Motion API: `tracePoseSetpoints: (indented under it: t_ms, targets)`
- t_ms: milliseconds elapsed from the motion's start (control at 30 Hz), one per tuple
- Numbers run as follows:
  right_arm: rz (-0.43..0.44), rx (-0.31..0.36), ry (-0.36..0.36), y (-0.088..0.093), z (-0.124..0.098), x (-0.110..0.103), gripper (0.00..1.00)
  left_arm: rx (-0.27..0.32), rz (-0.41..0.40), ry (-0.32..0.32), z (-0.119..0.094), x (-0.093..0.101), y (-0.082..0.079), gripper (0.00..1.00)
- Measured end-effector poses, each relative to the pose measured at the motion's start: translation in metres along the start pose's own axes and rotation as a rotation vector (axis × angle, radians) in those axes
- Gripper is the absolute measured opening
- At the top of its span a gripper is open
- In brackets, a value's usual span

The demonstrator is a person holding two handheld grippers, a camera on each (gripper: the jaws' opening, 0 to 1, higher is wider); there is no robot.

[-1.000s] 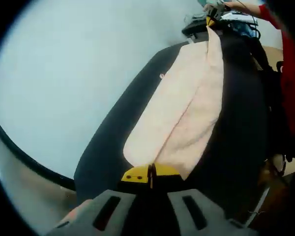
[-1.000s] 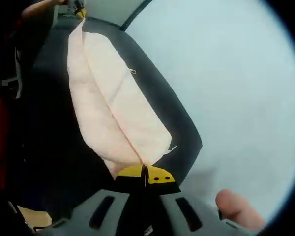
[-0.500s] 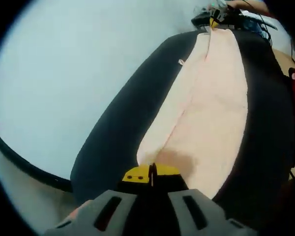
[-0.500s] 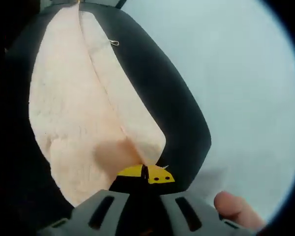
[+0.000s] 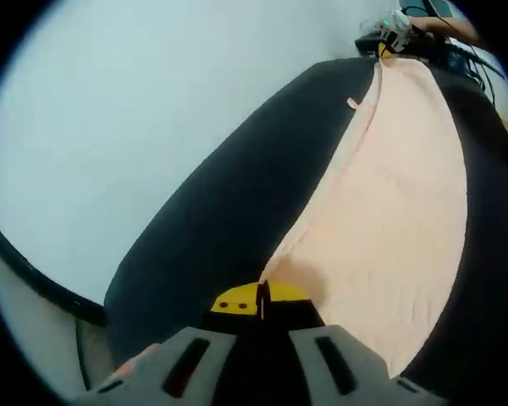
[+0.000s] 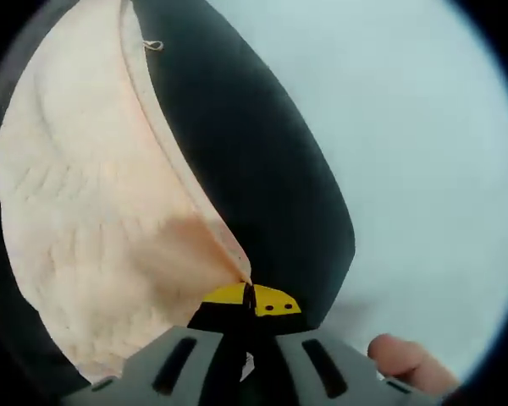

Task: Fold the towel on the table until its edges align and the towel forms a compact rectangular stack.

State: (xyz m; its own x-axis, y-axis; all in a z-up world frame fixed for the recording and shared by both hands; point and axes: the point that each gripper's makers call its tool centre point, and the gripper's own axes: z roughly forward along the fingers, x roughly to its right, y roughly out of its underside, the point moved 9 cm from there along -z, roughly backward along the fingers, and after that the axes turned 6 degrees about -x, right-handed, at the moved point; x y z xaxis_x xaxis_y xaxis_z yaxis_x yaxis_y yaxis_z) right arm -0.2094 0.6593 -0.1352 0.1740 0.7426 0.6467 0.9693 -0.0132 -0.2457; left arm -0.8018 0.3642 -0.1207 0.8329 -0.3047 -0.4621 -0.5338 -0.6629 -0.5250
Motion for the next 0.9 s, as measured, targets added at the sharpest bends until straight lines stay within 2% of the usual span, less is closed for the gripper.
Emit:
tracePoseSetpoints:
  t_ms: [100,167,233,367,433,467,500,533,567,600,633,700,733,767,833,900]
  targets:
    - [0.018,0.007,0.014,-0.006,0.001,0.005,0.0,0.002,0.006,-0.036,0.002,-0.002,-0.001,0.0]
    - [0.032,0.019,0.049,-0.01,0.0,0.01,0.0,0.034,-0.006,-0.071,-0.003,-0.003,-0.004,0.0]
    - [0.034,0.025,0.081,-0.012,0.0,0.014,0.0,0.051,-0.04,-0.073,-0.003,-0.006,-0.004,0.0]
    - [0.075,0.047,0.098,-0.015,0.007,0.017,0.0,0.06,-0.086,-0.087,0.005,-0.005,-0.001,0.0]
    - [0.08,0.053,0.107,-0.014,0.015,0.017,0.0,0.097,-0.051,-0.106,0.013,-0.005,-0.001,0.0]
    - [0.137,0.03,0.077,-0.009,0.023,0.013,0.0,0.108,-0.037,-0.112,0.017,-0.002,0.003,0.0]
    - [0.157,0.022,0.047,-0.007,0.028,0.011,0.03,0.121,-0.061,-0.111,0.019,0.0,0.005,0.0]
    - [0.175,0.002,0.012,-0.004,0.033,0.006,0.09,0.146,-0.113,-0.072,0.019,0.006,0.006,0.06]
    - [0.16,0.009,0.014,-0.001,0.031,0.001,0.15,0.173,-0.168,-0.029,0.017,0.01,0.008,0.14]
    - [0.149,0.043,0.064,0.001,0.027,0.004,0.17,0.216,-0.183,-0.007,0.013,0.01,0.012,0.22]
    - [0.147,0.066,0.073,0.004,0.021,0.005,0.18,0.253,-0.185,-0.009,0.006,0.011,0.017,0.29]
    - [0.23,0.093,0.08,0.014,-0.001,0.006,0.19,0.241,-0.166,-0.103,-0.022,0.011,0.031,0.34]
    - [0.258,0.123,0.091,0.017,-0.012,0.007,0.19,0.262,-0.182,-0.111,-0.032,0.012,0.034,0.34]
    - [0.28,0.164,0.092,0.016,-0.021,0.011,0.19,0.316,-0.218,-0.102,-0.042,0.01,0.035,0.33]
    - [0.33,0.218,0.062,0.016,-0.036,0.008,0.18,0.404,-0.318,-0.024,-0.051,0.014,0.032,0.26]
    - [0.375,0.265,0.037,0.006,-0.045,0.001,0.2,0.476,-0.385,0.073,-0.047,0.03,0.025,0.25]
